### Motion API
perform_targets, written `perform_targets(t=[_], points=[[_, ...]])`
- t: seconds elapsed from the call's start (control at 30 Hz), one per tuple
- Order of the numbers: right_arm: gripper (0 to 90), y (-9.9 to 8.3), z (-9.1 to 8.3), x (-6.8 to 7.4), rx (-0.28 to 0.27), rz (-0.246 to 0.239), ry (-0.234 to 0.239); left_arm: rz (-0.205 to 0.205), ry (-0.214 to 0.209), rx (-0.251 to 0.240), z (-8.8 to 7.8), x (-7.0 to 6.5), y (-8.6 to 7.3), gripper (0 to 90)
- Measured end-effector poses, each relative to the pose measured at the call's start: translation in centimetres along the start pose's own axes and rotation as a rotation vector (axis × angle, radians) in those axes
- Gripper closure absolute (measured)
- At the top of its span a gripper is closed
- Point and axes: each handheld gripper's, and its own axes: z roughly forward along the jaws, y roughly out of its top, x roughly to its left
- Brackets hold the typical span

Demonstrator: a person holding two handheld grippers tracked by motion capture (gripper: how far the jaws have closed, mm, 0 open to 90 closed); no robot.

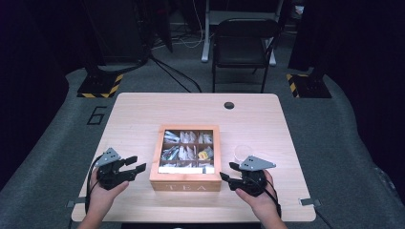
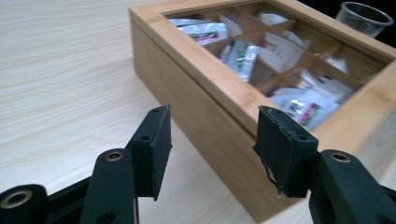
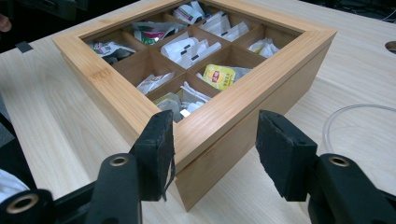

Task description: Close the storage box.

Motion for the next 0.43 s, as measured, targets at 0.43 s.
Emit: perform_targets(t=[0.43], points=[[44.0, -0.8, 0.4, -0.2, -0.004, -0.026, -0.038, -0.034, 0.051, 0.019, 0.1, 1.5, -2.1, 43.6]])
